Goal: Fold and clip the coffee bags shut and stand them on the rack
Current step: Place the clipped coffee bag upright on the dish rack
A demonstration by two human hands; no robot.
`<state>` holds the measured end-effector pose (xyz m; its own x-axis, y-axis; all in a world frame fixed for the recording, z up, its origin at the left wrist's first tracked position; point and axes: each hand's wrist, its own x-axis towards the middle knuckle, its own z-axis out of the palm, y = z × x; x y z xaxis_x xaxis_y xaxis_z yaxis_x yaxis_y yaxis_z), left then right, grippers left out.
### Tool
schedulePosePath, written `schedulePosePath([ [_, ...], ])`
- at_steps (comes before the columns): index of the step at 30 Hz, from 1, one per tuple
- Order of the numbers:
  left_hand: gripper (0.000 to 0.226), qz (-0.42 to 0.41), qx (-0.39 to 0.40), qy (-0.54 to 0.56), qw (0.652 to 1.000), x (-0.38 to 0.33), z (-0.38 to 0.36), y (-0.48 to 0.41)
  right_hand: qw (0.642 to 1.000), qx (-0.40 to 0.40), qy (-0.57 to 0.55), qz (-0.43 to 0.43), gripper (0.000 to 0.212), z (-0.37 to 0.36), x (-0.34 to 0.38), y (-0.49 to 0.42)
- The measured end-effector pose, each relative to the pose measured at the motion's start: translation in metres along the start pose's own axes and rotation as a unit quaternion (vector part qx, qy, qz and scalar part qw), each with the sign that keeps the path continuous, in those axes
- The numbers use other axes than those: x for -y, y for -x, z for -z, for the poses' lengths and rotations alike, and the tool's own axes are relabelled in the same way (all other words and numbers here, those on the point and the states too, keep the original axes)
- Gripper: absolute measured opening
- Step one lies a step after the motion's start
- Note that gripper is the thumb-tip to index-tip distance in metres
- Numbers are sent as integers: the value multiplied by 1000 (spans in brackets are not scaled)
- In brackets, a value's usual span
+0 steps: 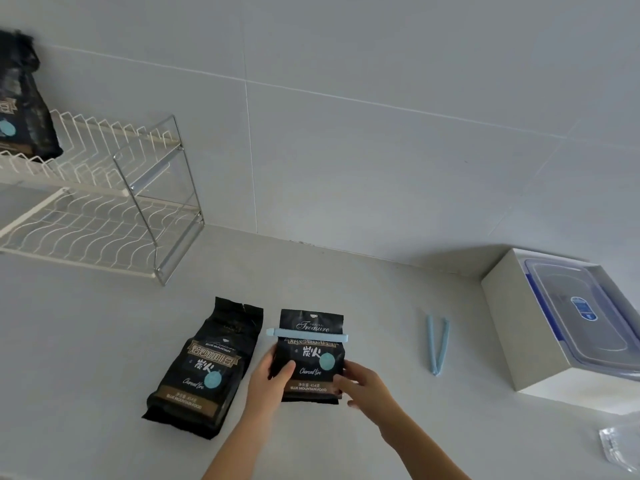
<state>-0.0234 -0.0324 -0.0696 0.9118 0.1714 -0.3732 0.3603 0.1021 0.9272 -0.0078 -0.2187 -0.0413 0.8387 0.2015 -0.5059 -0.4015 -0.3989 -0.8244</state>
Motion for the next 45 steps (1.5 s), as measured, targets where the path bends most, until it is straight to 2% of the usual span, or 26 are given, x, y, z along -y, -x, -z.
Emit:
schedulePosePath([
  [5, 47, -67, 1, -13, 998, -44, -9, 7, 999, -6, -6, 31, 33, 21, 28, -3],
  [14, 32, -160, -58, 13, 985, -115, 18, 21, 979, -31, 14, 203, 30, 28, 109, -8],
  [19, 32, -190, -67, -9, 979, -156, 53, 24, 966, 3, 54, 254, 32, 17, 153, -12],
  [22, 29, -210, -62, -25, 975, -180, 80, 20, 960, 14, 51, 275, 29, -6, 178, -18],
  [25, 30, -224, -62, -42, 972, -204, 111, 10, 955, 1, 32, 294, 13, -36, 208, -28],
  [32, 34, -247, -107, -52, 962, -264, 221, -33, 936, 25, -14, 350, 26, -126, 314, -59],
  [36, 39, -294, -174, -74, 937, -301, 285, -70, 935, 79, -27, 345, 20, -182, 376, -83],
  [40, 42, -297, -160, -67, 939, -339, 348, -111, 932, 82, -46, 350, 33, -230, 429, -108],
  [45, 45, -303, -140, -33, 942, -362, 399, -173, 940, 52, -1, 338, 24, -279, 480, -148],
])
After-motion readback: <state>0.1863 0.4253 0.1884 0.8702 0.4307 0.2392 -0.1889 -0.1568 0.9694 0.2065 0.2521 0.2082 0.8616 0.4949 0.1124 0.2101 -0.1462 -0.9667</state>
